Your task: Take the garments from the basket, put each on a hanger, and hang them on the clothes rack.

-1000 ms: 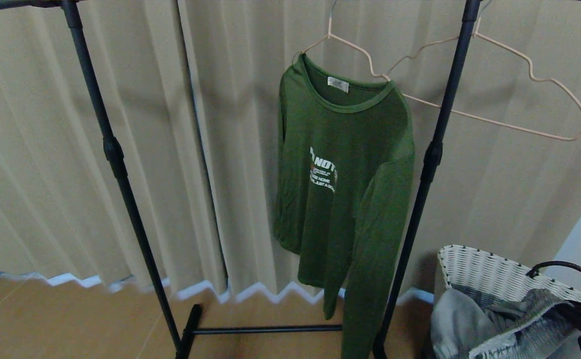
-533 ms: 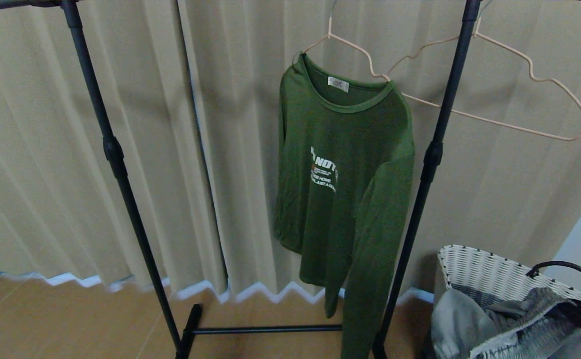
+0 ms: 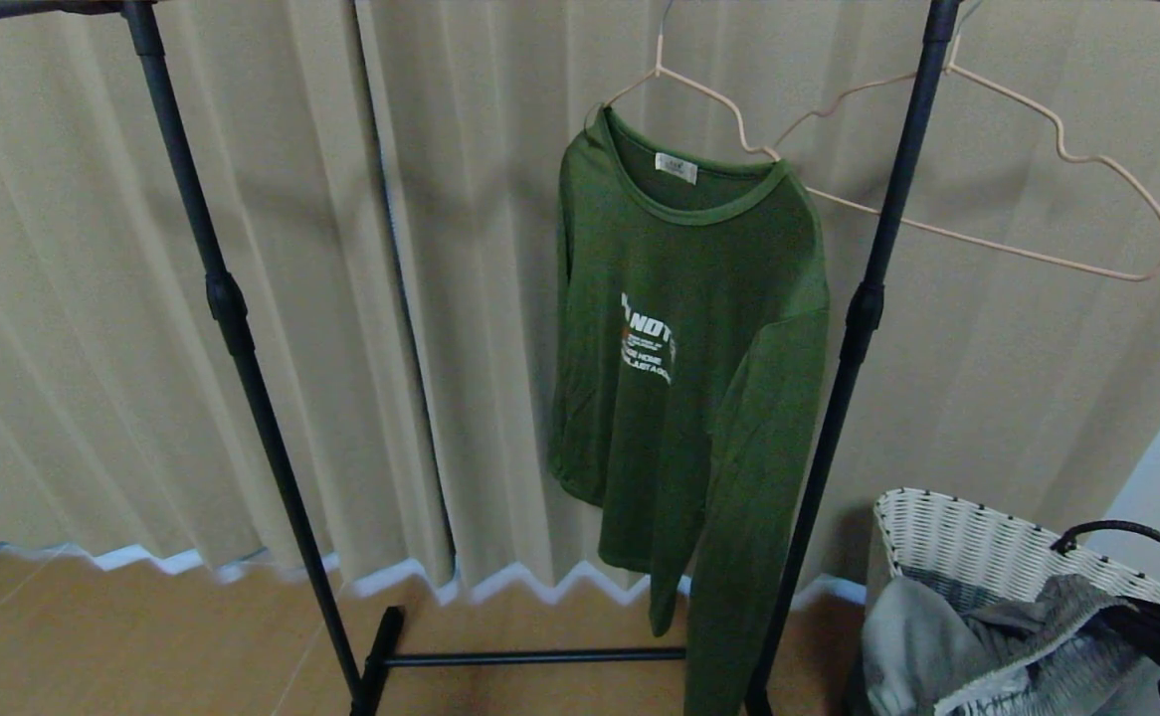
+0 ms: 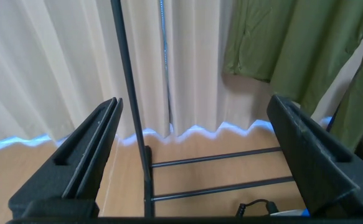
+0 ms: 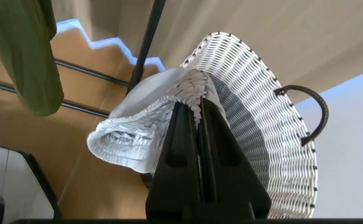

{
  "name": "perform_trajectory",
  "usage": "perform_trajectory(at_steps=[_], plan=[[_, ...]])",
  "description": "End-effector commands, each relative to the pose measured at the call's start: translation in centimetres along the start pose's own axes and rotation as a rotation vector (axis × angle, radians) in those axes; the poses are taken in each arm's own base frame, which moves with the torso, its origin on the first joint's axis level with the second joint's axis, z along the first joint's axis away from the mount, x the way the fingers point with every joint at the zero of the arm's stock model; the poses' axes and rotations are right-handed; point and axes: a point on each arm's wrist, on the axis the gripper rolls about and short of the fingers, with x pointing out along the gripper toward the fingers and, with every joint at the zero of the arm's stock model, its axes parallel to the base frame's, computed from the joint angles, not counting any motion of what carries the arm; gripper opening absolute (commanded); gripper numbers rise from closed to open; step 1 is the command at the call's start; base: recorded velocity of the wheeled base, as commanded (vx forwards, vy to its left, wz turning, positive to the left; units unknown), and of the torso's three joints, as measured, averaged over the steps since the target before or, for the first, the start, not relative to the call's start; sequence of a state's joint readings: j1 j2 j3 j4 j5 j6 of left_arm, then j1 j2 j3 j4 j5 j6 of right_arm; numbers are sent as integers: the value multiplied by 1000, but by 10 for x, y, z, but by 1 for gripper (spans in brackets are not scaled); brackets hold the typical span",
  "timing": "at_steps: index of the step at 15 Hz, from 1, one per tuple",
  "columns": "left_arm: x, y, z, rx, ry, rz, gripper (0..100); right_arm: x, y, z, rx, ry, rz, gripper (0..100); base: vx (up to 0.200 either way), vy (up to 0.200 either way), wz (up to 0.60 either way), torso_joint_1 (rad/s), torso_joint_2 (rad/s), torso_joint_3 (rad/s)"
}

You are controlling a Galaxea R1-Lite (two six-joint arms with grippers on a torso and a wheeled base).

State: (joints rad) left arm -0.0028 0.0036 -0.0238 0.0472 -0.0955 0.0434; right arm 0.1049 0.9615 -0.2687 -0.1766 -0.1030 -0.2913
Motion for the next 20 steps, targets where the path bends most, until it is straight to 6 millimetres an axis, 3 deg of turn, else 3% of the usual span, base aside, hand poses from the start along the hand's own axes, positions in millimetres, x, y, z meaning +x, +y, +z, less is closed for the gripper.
perform_trajectory(at_steps=[1,5,9,12,14,16,20], plan=[[0,0,-1,1,0,-5,100,0,0,1,-5,-1,6,0,0,0,0,0,0,0],[0,0,-1,57,3,-11,100,-3,9,4,-47,-50,97,0,0,0,0,0,0,0],[-2,-1,8,73,-41,-67,100,-8,14,23,-80,-154,217,0,0,0,0,0,0,0],[-4,-2,63,91,-106,-193,100,-11,17,42,-96,-225,315,0,0,0,0,0,0,0],[17,1,97,98,-61,-199,100,-12,17,49,-98,-255,337,0,0,0,0,0,0,0],[58,6,117,111,-3,-216,100,-15,15,59,-96,-297,367,0,0,0,0,0,0,0],[123,-6,107,89,156,-380,100,-12,14,78,-70,-328,423,0,0,0,0,0,0,0]])
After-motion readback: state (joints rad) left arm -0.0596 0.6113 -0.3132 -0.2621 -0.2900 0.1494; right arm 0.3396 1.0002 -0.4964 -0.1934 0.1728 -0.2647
